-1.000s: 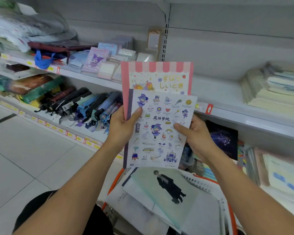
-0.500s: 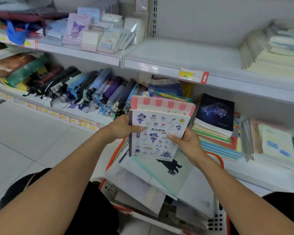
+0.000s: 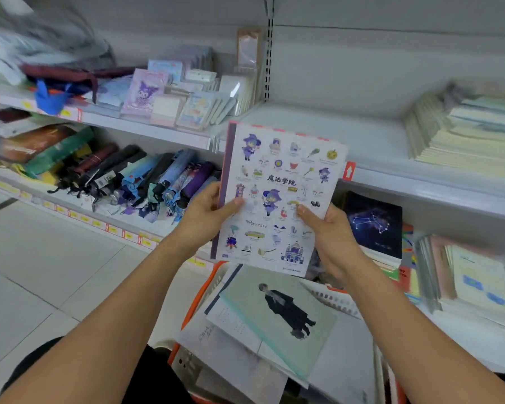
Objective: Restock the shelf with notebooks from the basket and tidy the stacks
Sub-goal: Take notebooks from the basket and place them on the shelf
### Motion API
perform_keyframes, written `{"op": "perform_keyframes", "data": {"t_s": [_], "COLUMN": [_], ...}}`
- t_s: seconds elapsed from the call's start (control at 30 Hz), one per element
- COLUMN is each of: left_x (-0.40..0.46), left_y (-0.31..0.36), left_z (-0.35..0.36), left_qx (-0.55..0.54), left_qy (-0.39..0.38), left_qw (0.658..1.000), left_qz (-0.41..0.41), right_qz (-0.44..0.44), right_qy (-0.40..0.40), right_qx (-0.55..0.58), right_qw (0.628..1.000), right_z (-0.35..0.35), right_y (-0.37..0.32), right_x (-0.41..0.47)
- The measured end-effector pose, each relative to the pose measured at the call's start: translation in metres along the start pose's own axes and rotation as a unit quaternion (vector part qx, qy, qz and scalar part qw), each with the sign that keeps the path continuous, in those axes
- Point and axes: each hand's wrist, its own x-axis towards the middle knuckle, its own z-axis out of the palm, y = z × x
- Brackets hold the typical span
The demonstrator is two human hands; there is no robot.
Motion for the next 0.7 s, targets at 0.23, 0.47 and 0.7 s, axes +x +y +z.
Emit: {"op": "perform_keyframes", "data": {"t_s": [0.23, 0.47, 0.7], "left_x": [0.050, 0.109, 0.112], "left_y": [0.062, 0.097, 0.078], "left_z": [0.005, -0.001, -0.018], "left_qx": [-0.045, -0.208, -0.185], "left_qy": [0.074, 0.021, 0.041], "left_qw": [0.996, 0.975, 0.980], "left_qz": [0.034, -0.072, -0.065], "right_qz": [0.075, 0.115, 0.218], "right_qy": [-0.105, 0.014, 0.059], "right_qx": [-0.073, 0.061, 0.099], "right_qw": [0.989, 0.991, 0.969], "right_z": [0.012, 0.022, 0.011], "right_y": [-0.095, -0.120, -0.124], "right_x": [0.023, 0.067, 0.191]}}
